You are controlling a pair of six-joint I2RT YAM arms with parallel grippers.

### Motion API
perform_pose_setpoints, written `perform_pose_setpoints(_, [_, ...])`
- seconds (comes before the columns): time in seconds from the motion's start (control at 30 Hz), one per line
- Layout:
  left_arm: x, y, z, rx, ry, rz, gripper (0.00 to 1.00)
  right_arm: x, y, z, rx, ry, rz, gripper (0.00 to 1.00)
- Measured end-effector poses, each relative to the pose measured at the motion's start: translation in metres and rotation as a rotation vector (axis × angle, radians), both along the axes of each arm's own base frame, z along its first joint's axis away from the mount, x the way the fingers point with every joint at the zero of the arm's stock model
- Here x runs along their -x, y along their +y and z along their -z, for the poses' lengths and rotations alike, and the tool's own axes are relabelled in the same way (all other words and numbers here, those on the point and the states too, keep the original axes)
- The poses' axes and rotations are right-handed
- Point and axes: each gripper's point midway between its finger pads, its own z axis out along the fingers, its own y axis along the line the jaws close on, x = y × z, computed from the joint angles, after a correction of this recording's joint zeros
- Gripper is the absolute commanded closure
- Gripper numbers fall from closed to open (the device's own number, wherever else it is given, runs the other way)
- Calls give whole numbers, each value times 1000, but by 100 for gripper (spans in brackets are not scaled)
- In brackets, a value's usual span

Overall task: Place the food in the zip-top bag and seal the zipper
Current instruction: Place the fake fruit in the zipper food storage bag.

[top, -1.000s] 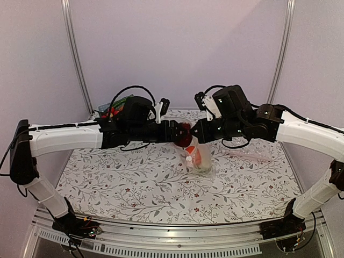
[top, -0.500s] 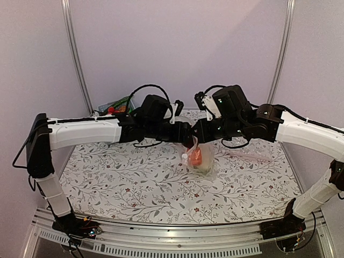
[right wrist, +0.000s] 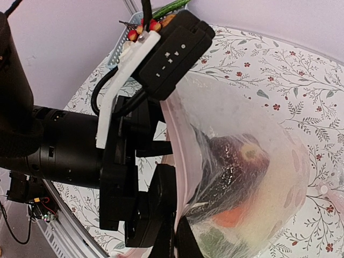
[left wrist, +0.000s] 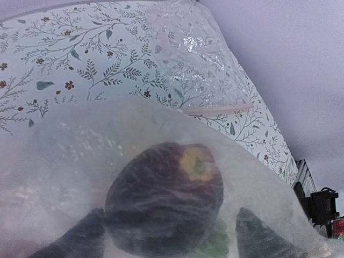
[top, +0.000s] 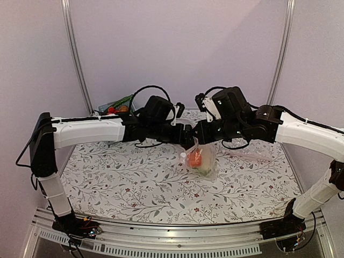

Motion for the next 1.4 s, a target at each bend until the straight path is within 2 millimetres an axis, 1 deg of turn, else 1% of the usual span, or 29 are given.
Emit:
perform_pose_setpoints(0.23, [0,1,0,-6,-3,-1,11,-1,-1,0,4,-3,7,100])
perform_pose_setpoints(0.33, [3,4,-7,-9,-14,9,10,-1,-1,0,3,-5,8,100])
perform_pose_setpoints(0.43, [7,8,-26,8,-47,23,10,-2,-1,0,1,-7,9,100])
perform_pose_setpoints(0.47, [9,11,-35,11,-66,26,10,-1,-1,1,3,-7,9,100])
perform_pose_setpoints(0.6, [15,27,-60,5,-108,24,10,-2,-1,-7,-20,-23,11,100])
perform_pose_setpoints(0.8, [30,48,-105,53,-177,29,10,-2,-2,-4,-14,-19,11,100])
perform_pose_setpoints(0.9, [38,64,-121,63,-198,21,9,-2,-2,-4,-14,-18,11,100])
perform_pose_setpoints(0.97, [40,73,-128,64,-207,12,7,-1,-2,-4,-13,-18,11,100])
perform_pose_setpoints(1.03, [40,84,-133,57,-216,-5,6,-1,-2,-4,-13,-18,10,100])
perform_pose_setpoints(1.13, [36,101,-135,37,-222,-37,6,-1,-2,-4,-13,-18,10,100])
perform_pose_setpoints(1.27, [16,131,-128,-18,-212,-108,4,-1,-2,-4,-13,-17,10,100])
perform_pose_setpoints(1.4, [-12,171,-115,-91,-195,-195,1,-1,-2,-4,-12,-17,10,100])
